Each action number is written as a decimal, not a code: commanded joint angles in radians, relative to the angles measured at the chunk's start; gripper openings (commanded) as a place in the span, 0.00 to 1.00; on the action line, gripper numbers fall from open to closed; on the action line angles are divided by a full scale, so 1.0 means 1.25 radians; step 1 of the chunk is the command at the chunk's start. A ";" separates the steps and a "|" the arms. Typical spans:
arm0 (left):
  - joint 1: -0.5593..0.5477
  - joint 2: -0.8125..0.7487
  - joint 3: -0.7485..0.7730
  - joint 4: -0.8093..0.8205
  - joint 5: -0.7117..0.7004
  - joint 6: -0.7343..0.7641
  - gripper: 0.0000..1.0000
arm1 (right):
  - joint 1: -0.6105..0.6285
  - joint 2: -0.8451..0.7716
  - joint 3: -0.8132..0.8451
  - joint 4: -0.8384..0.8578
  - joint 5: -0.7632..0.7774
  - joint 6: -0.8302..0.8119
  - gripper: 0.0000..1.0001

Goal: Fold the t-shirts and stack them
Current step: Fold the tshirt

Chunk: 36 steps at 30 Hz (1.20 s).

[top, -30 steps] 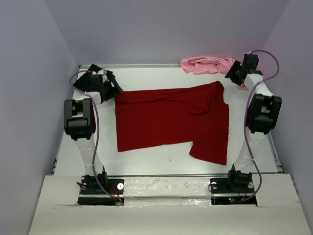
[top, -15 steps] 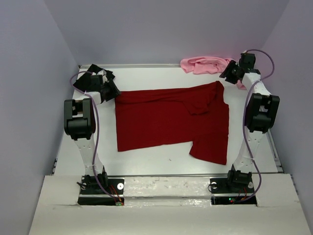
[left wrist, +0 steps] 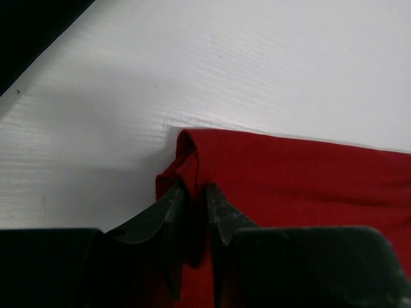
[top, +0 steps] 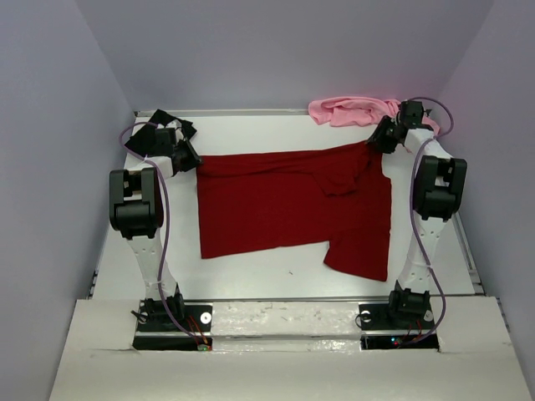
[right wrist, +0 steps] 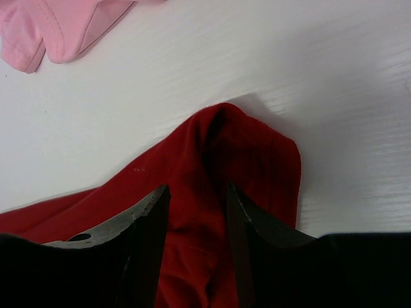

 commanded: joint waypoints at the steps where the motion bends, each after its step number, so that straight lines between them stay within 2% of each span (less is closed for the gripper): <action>1: -0.001 -0.015 0.025 0.002 -0.002 0.004 0.27 | 0.006 0.001 0.046 0.008 -0.016 0.005 0.44; 10: -0.001 -0.013 0.025 0.002 0.001 0.005 0.27 | 0.013 0.015 0.049 0.008 -0.015 0.009 0.39; 22: -0.001 -0.013 0.027 0.000 -0.001 0.005 0.27 | 0.021 0.022 0.045 0.009 -0.003 -0.002 0.42; 26: -0.001 -0.013 0.027 0.000 0.001 0.006 0.27 | 0.021 0.024 0.044 0.008 -0.001 -0.001 0.29; 34: -0.001 -0.015 0.028 0.000 -0.001 0.006 0.27 | 0.021 0.029 0.035 0.007 0.011 -0.007 0.31; 35: -0.002 -0.015 0.028 0.000 -0.002 0.007 0.27 | 0.021 0.029 0.035 0.008 0.012 -0.008 0.27; 36: -0.002 -0.013 0.027 0.000 -0.002 0.007 0.27 | 0.021 0.029 0.034 0.008 0.014 -0.007 0.05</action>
